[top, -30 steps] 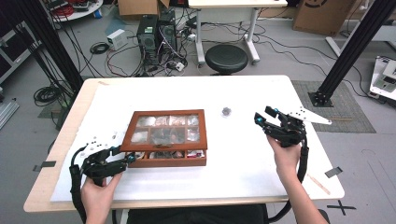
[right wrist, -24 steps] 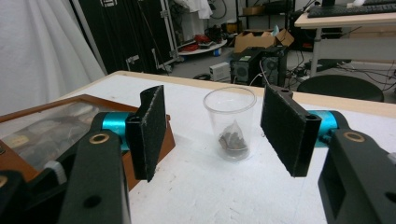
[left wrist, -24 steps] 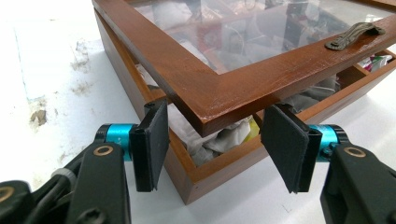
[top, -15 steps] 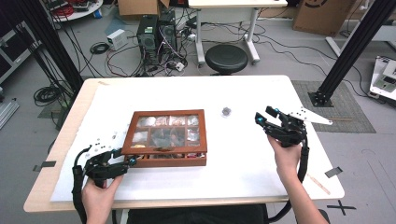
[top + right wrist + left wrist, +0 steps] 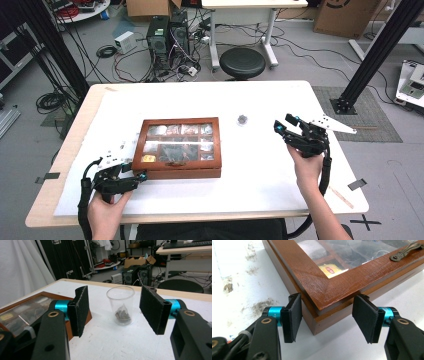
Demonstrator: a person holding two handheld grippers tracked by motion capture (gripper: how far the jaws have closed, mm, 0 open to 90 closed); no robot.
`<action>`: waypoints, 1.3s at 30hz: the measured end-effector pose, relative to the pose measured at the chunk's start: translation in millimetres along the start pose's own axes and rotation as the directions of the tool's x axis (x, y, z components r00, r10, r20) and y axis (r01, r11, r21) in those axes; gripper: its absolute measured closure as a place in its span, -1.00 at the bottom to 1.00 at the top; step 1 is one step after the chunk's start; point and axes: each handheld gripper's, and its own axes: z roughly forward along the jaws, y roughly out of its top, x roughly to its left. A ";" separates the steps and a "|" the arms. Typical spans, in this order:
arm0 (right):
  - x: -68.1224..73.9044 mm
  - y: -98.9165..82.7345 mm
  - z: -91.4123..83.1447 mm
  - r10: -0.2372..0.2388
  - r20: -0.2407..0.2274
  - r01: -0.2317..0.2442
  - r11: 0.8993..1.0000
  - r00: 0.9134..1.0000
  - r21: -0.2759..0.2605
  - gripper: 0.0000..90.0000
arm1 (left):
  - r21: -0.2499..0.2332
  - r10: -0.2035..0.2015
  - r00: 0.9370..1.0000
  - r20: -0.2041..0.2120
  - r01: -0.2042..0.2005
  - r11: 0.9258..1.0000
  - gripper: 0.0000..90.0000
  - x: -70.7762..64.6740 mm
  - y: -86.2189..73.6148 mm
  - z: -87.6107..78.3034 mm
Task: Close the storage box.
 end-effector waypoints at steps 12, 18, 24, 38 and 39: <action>0.0 -0.4 0.6 -0.005 0.004 0.005 1.000 1.000 0.001 -0.08 | 0.018 -0.001 1.000 0.015 0.000 1.000 -0.09 2.3 -3.3 0.6; -0.6 -0.4 0.5 -0.004 0.004 0.004 1.000 1.000 0.000 -0.08 | 0.036 0.002 1.000 0.031 -0.004 0.999 -0.11 3.7 -4.1 0.9; -1.9 -0.2 -0.5 -0.001 0.006 0.001 1.000 1.000 -0.004 -0.08 | 0.039 0.009 0.999 0.037 -0.010 0.999 -0.16 4.1 -2.4 -1.4; -7.6 0.0 -6.1 0.012 0.025 -0.012 1.000 1.000 -0.015 -0.08 | -0.128 0.044 0.998 0.050 -0.037 0.991 -0.28 12.0 29.9 -24.3; -8.5 -0.1 -6.8 0.016 0.030 -0.015 1.000 0.999 -0.015 -0.08 | -0.142 0.057 0.997 0.056 -0.048 0.989 -0.28 11.1 34.6 -25.6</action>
